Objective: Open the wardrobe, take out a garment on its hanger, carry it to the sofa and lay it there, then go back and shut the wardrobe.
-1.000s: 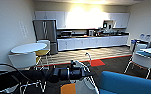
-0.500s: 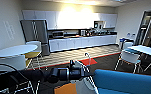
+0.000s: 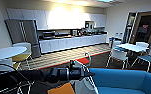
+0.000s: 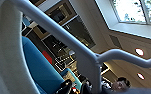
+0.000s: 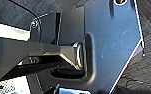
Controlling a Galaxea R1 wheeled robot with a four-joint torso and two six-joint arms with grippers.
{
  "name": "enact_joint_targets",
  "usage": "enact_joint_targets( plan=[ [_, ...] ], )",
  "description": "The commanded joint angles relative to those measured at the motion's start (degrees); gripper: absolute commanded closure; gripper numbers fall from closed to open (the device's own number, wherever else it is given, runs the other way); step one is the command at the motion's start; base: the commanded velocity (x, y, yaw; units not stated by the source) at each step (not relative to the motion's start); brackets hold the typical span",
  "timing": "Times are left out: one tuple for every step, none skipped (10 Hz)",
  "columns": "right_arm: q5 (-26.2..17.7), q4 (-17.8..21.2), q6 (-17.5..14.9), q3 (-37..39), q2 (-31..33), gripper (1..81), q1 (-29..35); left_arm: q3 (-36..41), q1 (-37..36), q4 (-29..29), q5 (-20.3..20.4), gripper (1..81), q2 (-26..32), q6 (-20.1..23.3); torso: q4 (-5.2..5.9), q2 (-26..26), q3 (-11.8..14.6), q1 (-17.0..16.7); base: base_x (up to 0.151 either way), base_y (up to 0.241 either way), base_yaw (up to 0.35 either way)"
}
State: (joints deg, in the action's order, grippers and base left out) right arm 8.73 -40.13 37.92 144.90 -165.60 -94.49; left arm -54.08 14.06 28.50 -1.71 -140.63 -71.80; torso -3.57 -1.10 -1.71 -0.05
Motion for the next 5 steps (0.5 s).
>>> enact_joint_targets(
  plan=[
    [-2.1, -0.6, -0.1, -0.2, 0.2, 1.0, 1.9, 1.5, -9.4, 1.6, 2.1, 81.1, 0.1, 1.1, 0.00, 0.0, 0.0, 0.1, 0.000, 0.000, -0.241],
    [-2.1, -0.6, -0.1, -0.2, 0.2, 1.0, 1.9, 1.7, -9.4, 1.6, 2.1, 81.1, 0.1, 1.1, 0.00, 0.0, 0.0, 0.1, 0.000, 0.000, -0.243],
    [-2.0, -0.6, -0.1, -0.2, 0.2, 1.0, 1.9, 1.7, -9.4, 1.6, 2.1, 81.1, 0.1, 1.1, 0.00, 0.0, 0.0, 0.1, 0.000, 0.000, -0.243],
    [-2.0, -0.6, -0.1, -0.2, 0.2, 1.0, 1.9, 1.7, -9.4, 1.6, 2.1, 81.1, 0.2, 1.1, 0.00, 0.0, 0.0, 0.1, 0.000, 0.000, -0.244],
    [-2.0, -0.6, -0.1, -0.2, 0.2, 1.0, 1.9, 1.8, -9.4, 1.6, 1.9, 81.1, 0.2, 1.1, 0.00, 0.0, 0.0, 0.1, 0.000, 0.000, -0.244]
  ],
)
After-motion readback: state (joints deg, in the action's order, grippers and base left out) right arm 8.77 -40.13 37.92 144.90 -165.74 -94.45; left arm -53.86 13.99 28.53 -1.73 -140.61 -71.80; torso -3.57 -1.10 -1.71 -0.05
